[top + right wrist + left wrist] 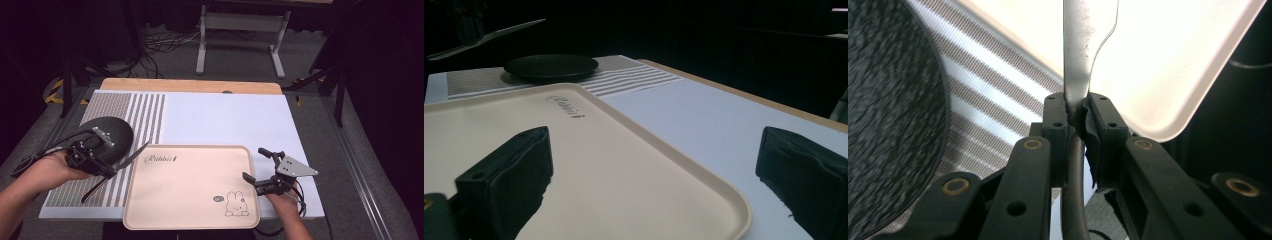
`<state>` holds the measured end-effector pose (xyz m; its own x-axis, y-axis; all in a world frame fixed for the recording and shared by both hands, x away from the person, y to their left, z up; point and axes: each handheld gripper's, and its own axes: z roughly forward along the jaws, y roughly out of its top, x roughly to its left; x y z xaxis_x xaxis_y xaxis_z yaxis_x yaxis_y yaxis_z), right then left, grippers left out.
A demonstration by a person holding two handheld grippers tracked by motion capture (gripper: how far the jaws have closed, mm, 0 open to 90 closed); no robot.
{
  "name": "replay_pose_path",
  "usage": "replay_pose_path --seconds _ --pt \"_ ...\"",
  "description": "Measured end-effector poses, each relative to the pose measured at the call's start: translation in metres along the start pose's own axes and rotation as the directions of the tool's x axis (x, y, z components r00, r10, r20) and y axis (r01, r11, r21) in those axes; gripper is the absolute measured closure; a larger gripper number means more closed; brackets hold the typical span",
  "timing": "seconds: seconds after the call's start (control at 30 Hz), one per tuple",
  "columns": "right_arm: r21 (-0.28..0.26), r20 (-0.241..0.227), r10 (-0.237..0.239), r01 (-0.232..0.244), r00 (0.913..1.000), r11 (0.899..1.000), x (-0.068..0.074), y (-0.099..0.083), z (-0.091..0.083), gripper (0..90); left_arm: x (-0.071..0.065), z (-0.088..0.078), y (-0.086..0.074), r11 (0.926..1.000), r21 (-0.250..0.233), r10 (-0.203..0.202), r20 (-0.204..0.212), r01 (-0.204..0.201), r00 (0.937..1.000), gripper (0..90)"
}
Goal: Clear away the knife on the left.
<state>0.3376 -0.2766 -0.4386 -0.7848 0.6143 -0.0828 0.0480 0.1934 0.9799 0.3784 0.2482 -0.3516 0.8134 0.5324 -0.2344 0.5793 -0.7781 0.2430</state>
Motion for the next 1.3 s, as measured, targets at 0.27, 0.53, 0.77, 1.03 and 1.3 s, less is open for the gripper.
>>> replay_pose_path --seconds 0.27,0.53,0.77,1.03,1.3 --pt "-0.002 -0.001 0.001 -0.001 1.0000 1.000 0.000 0.000 -0.001 2.7 -0.018 0.004 0.015 0.9991 -0.037 -0.023 0.007 0.023 0.9997 80.2" --pt "-0.007 -0.003 -0.002 0.002 1.0000 1.000 0.000 0.001 -0.003 2.7 -0.034 0.010 0.029 0.9981 -0.061 -0.010 0.034 0.012 0.9994 80.2" --pt "-0.009 -0.003 -0.008 0.008 1.0000 1.000 0.000 0.001 -0.003 2.6 -0.039 0.024 0.041 0.9980 -0.062 -0.004 0.073 0.009 0.9974 80.2" --pt "-0.010 -0.006 -0.006 0.006 1.0000 1.000 0.000 0.001 -0.004 2.6 -0.044 0.040 0.051 0.9981 -0.062 -0.001 0.094 0.007 0.9955 80.1" --pt "-0.006 -0.007 -0.008 0.008 0.9999 1.000 0.000 0.001 -0.004 2.6 -0.049 0.056 0.060 0.9985 -0.054 0.013 0.118 -0.007 0.9930 80.1"
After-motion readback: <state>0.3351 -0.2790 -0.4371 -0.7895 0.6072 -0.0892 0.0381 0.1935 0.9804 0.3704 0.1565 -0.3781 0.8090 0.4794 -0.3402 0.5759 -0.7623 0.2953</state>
